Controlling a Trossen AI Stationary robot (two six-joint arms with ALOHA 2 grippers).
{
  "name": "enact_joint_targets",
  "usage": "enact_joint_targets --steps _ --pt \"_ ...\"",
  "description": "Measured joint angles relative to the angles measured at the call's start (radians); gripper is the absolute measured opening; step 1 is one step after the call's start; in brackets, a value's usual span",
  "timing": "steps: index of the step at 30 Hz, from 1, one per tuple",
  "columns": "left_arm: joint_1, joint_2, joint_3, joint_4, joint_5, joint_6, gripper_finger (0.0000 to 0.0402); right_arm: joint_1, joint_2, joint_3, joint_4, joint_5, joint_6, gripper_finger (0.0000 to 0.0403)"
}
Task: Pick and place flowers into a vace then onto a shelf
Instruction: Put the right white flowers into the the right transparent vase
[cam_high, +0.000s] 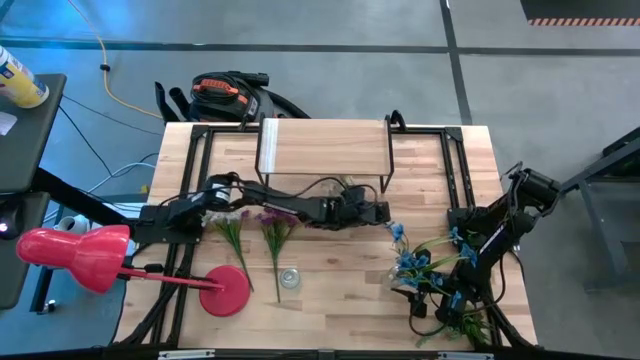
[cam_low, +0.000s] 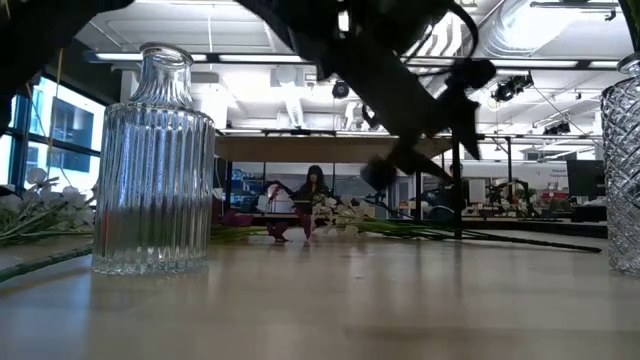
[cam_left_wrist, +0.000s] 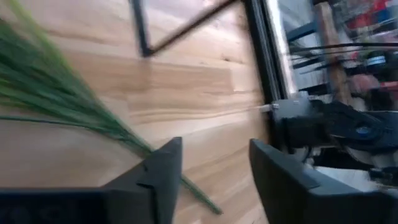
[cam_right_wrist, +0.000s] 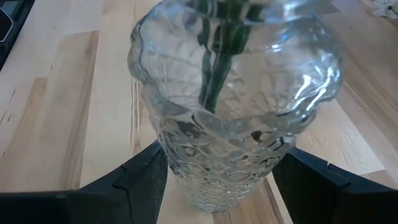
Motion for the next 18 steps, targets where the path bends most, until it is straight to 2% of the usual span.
enact_joint_targets --steps 4,6,13,18 --pt "0.004 0.069 0.013 0.125 0.019 0.020 0.0259 0.000 0.000 0.000 -0.002 0.001 -0.001 0.0257" --pt "0.004 0.097 0.024 0.108 0.007 0.020 0.0258 0.000 0.000 0.000 -0.002 0.001 0.000 0.0257" --pt "0.004 0.165 0.129 0.035 -0.096 0.021 0.0204 0.000 0.000 0.000 -0.002 0.001 0.001 0.0257" --pt "0.004 0.177 0.156 -0.017 -0.137 0.062 0.0168 0.000 0.000 0.000 -0.002 0.002 0.002 0.0257"
